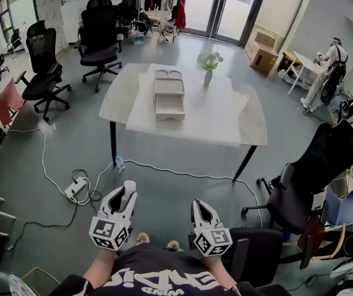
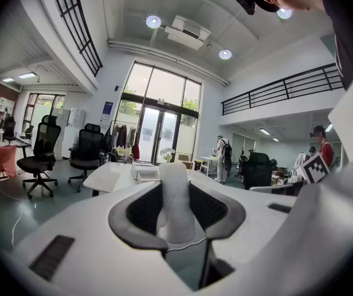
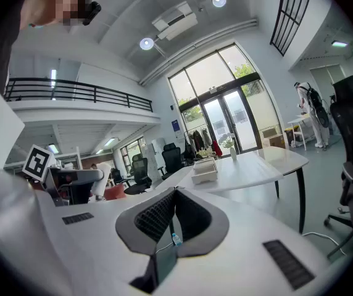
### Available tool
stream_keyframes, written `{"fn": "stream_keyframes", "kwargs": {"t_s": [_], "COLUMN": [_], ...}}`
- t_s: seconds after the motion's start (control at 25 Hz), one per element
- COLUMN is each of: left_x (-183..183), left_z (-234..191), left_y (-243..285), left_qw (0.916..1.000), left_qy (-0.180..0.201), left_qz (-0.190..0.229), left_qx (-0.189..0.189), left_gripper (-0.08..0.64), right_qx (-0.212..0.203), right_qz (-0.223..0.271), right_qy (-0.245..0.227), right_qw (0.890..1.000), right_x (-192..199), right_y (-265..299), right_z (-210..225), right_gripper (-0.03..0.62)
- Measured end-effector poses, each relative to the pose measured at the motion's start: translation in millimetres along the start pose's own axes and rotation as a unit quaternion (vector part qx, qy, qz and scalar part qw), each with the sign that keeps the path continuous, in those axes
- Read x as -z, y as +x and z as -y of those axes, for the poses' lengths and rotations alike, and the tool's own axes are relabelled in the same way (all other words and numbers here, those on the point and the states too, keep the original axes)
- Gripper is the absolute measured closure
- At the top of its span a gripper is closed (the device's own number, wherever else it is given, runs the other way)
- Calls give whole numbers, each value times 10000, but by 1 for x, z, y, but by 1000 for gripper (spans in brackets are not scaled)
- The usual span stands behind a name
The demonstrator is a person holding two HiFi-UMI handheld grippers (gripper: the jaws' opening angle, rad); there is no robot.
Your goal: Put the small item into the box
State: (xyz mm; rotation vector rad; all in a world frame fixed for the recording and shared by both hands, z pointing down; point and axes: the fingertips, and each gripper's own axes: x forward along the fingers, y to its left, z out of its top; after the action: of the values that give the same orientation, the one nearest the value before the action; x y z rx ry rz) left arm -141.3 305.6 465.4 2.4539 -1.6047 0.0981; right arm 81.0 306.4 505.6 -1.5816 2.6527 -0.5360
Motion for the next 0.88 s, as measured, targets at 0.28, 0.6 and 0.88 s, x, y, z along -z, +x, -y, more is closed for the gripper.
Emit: {"fn": "stream_keyframes", "kwargs": {"t_s": [0.28, 0.6, 0.88], "left_x": [-5, -9, -3], "left_z": [-2, -28, -52], "left_y": [3, 5, 16], "left_qw": [10000, 9995, 9983], "left_qy": [-23, 50, 110], "left_qz": [39, 121, 150], "left_qx": [74, 293, 545], "left_gripper": [417, 417, 417], "right_qx": [-95, 82, 389], "right_qz": [-34, 37, 68], "right_qy": [-73, -114, -176], "right_qw": [9999, 9999, 9991], "right_x": [0, 3, 13], "right_y": [6, 27, 36], "right_z": [-8, -28, -31], "right_gripper": [569, 569, 569]}}
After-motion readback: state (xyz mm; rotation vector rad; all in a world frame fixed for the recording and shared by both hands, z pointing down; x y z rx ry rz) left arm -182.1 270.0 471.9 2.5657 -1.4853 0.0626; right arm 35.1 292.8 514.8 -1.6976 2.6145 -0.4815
